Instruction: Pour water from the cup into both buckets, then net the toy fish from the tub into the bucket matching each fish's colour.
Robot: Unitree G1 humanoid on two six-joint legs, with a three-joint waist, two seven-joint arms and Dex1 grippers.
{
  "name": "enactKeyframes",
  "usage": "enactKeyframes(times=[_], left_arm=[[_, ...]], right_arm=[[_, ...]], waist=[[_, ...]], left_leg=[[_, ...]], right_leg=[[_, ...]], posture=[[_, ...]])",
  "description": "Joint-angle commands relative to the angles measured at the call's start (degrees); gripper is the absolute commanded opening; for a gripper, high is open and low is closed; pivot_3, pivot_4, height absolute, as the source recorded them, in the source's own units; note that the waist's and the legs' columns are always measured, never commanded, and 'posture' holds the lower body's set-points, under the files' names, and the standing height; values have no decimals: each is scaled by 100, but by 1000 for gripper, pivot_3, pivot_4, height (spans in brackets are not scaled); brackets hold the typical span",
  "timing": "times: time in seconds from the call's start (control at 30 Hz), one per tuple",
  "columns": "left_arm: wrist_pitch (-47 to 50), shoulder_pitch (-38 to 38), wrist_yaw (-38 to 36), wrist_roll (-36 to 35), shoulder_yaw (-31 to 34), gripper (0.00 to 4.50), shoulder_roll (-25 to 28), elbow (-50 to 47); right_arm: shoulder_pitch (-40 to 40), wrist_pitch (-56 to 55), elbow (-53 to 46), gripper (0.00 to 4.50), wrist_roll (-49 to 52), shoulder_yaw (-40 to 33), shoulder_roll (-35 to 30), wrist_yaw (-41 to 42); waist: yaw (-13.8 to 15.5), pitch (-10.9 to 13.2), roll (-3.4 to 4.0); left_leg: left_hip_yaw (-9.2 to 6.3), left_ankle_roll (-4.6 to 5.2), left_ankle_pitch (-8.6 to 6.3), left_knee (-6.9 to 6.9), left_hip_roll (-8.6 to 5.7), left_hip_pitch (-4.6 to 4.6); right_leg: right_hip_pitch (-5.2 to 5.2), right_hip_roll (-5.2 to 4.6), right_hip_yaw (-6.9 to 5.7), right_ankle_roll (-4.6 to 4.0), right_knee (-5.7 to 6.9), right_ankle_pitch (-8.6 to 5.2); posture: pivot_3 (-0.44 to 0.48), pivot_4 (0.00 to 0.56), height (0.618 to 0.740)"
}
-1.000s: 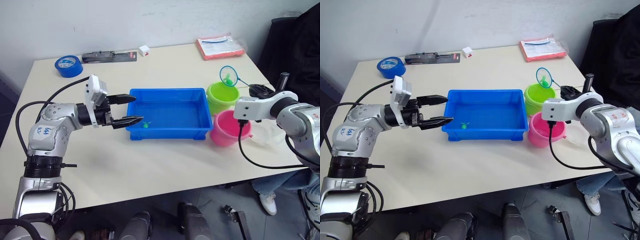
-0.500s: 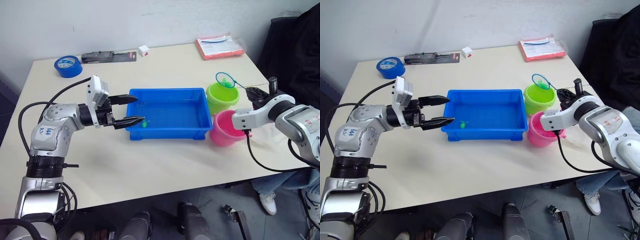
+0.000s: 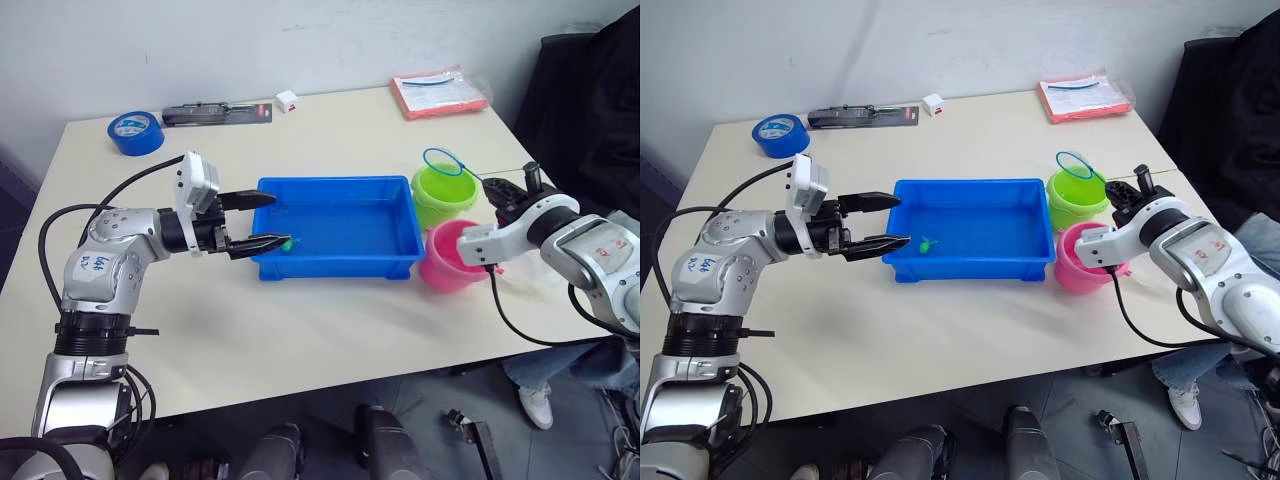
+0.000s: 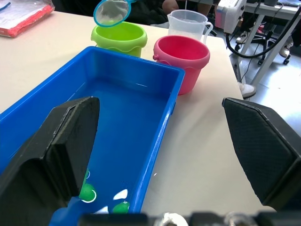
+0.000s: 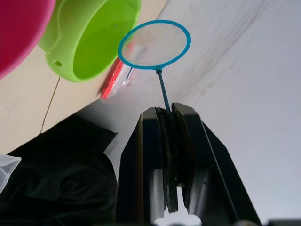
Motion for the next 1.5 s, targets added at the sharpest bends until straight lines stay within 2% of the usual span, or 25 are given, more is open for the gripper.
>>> enactKeyframes(times=[0.03, 0.2, 0.3, 0.4, 0.57, 0.8, 1.1, 1.37, 1.5], left_arm=[[15, 123, 11, -85, 201, 4500, 110, -208], [97, 384, 135, -126, 457, 4500, 340, -404], [245, 705, 261, -139, 686, 4500, 554, -693], [384, 969, 386, -222, 892, 4500, 653, -959], [761, 1486, 737, -404, 1508, 4500, 911, -1356], [976, 2071, 915, -533, 2021, 4500, 1177, -1681], [1107, 2203, 1067, -670, 2125, 4500, 1249, -1875], [1117, 2342, 1171, -684, 2125, 4500, 1263, -1993], [1121, 2330, 1206, -718, 2087, 4500, 1262, -2017]], right_arm=[[-481, 920, -520, 790, 1119, -650, 638, 929], [-1204, 2589, -828, 790, 2426, -848, 1592, 2183], [-1734, 4182, -859, 790, 3194, -902, 2258, 2640], [-1950, 5022, -924, 790, 3592, -746, 2414, 2879], [-2136, 6217, -974, 790, 4058, -53, 2465, 2981], [-2206, 6880, -987, 790, 4493, 440, 2602, 2536], [-2370, 7376, -558, 790, 4982, 872, 2826, 1957], [-2532, 7592, -61, 790, 5310, 883, 3108, 1433], [-2625, 7574, 393, 790, 5418, 768, 3464, 1096]], waist=[[-22, 0, 0], [-28, 0, -1], [-10, -1, -1], [-6, -1, -1], [6, -1, -1], [4, -1, -1], [4, -1, -1], [-18, -1, 0], [-22, -1, -1]], left_leg=[[0, 0, 0, 0, 1, 1], [-7, -1, 0, 0, 8, 1], [-11, 0, 0, 1, 5, 1], [-14, 0, 0, 1, 4, 1], [-19, 0, 0, 0, 3, 0], [-18, -1, -1, -3, 3, 0], [-18, -1, -1, -4, 3, 0], [-16, -2, -2, -9, 3, 0], [-16, -2, -1, -8, 4, 1]], right_leg=[[0, 0, 1, 0, 1, 0], [3, 2, -6, 0, 3, 0], [7, 0, -8, 0, 3, 0], [6, -1, -8, 0, 5, 0], [8, -3, -13, -1, 4, 0], [6, -3, -12, -1, 3, 0], [6, -4, -12, -1, 4, 0], [4, -4, -13, -1, 0, 0], [4, -3, -14, -1, 3, 0]], posture=[[0, 150, 740], [0, 150, 740], [0, 150, 740], [0, 150, 740], [0, 150, 740], [0, 150, 740], [0, 150, 740], [0, 150, 740], [0, 150, 740]])
